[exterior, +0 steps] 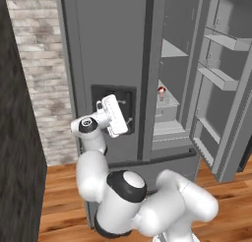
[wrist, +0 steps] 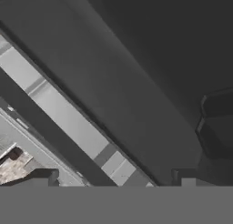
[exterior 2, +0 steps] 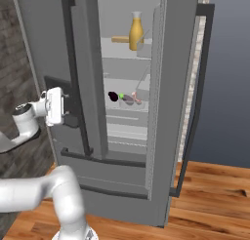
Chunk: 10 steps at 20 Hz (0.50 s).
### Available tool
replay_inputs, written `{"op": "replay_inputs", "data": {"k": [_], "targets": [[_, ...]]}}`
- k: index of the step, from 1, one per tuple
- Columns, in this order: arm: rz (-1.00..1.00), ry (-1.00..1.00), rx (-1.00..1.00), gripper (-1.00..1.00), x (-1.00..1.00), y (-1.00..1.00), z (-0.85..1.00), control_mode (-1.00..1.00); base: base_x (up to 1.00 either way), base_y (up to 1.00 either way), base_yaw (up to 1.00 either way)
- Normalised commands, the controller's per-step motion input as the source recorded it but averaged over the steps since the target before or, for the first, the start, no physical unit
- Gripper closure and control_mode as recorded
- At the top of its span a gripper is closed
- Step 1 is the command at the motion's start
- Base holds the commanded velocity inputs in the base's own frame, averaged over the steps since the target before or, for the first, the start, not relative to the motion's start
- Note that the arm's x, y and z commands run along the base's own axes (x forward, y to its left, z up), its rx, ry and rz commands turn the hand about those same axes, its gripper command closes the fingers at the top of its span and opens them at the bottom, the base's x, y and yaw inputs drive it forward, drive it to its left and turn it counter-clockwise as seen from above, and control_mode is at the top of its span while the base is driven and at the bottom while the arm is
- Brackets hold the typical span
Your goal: Place the tupperware on the second highest shelf of the fridge. Make space for the tupperware among the existing items by rearranging them on the shelves if needed. Close the fridge door when finished.
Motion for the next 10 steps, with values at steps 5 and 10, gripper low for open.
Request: {"op": "replay_inputs", "data": {"k": [5,10], "targets": [[0.0,0.04,0.0,-1.0,0.69,-0.53,0.26,-1.0,0.0,0.0,0.0],[0.04,0.01,0.03,-1.0,0.7,-0.54,0.14,-1.0,0.0,0.0,0.0]]}}
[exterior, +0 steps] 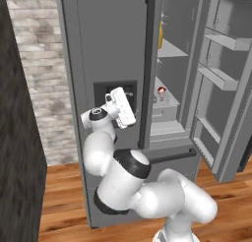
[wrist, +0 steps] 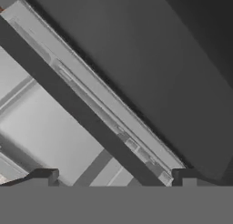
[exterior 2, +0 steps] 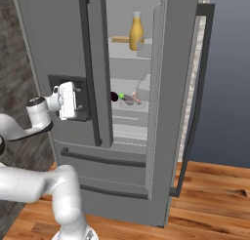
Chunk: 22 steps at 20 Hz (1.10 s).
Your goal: Place the tupperware on the second highest shelf of the fridge. Make space for the tupperware among the existing items by rearranging them on the shelves if needed. Close the fridge door when finished.
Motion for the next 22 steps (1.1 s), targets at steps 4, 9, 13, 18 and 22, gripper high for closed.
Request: {"op": "replay_inputs", "data": {"k": [4,9,13,18,22], "targets": [[0.12,0.01,0.07,-1.0,0.74,-0.46,0.03,-1.0,0.0,0.0,0.0],[0.21,0.01,0.04,-1.0,0.39,-0.26,0.0,-1.0,0.0,0.0,0.0],[0.34,0.0,0.03,-1.0,-0.02,0.07,0.26,-1.0,0.0,0.0,0.0],[0.41,0.0,0.01,-1.0,-0.37,0.36,0.36,-1.0,0.0,0.0,0.0],[0.4,-0.07,0.06,-1.0,-0.78,0.45,0.26,-1.0,0.0,0.0,0.0]]}}
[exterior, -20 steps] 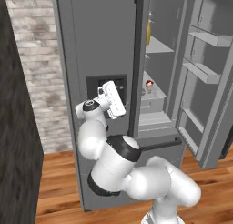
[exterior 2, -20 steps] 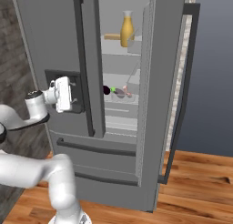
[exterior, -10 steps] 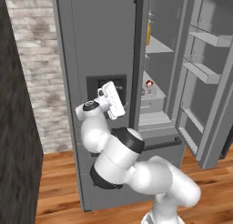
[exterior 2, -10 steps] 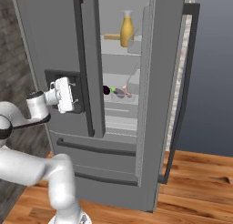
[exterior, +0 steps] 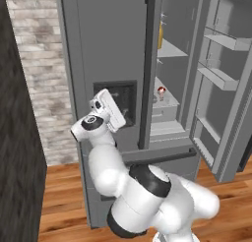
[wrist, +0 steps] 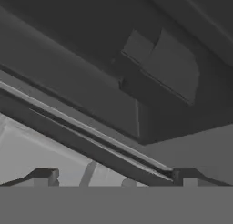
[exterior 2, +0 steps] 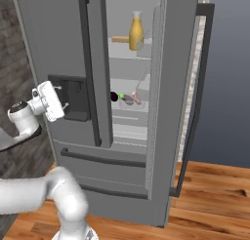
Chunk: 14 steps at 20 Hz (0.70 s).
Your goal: Place the tupperware on the second highest shelf of the fridge. Make space for the tupperware among the existing items by rearranging them on the shelves if needed. Close the fridge door when finished.
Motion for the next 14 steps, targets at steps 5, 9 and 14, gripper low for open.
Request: {"op": "replay_inputs", "data": {"k": [5,9,14], "targets": [[0.3,-0.17,0.26,-1.0,-0.92,0.04,0.65,-1.0,0.0,0.0,0.0],[0.18,-0.22,0.37,-1.0,-0.99,-0.15,0.94,-1.0,0.0,0.0,0.0],[0.03,-0.22,0.44,-1.0,-1.0,-0.56,0.9,-1.0,0.0,0.0,0.0]]}}
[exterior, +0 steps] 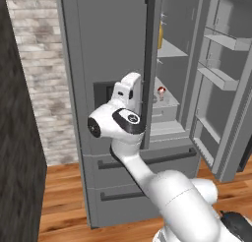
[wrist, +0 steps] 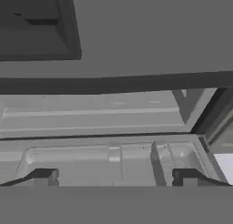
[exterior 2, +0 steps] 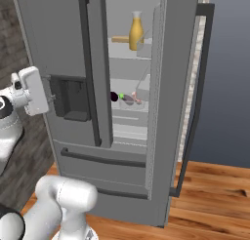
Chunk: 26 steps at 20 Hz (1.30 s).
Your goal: Place the tupperware on the second highest shelf of the fridge. Make space for the tupperware among the existing items by rearranging them on the shelves if needed. Close the fridge door when finished.
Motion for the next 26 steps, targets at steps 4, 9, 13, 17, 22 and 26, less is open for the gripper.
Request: {"op": "replay_inputs", "data": {"k": [4,9,13,17,22,26], "targets": [[0.0,-0.25,0.56,-1.0,-1.0,-0.91,0.72,-1.0,0.0,0.0,0.0],[0.0,-0.35,0.65,-1.0,-1.0,-0.98,0.38,-1.0,0.0,0.0,0.0],[0.0,-0.36,0.58,-1.0,-1.0,-0.59,0.12,-1.0,0.0,0.0,0.0],[-0.02,-0.33,0.53,-1.0,-0.99,-0.32,0.17,-1.0,0.0,0.0,0.0],[-0.01,-0.36,0.56,-1.0,-0.94,-0.25,0.29,-1.0,0.0,0.0,0.0],[-0.03,-0.29,0.58,-1.0,-0.69,-0.2,0.28,-1.0,0.0,0.0,0.0]]}}
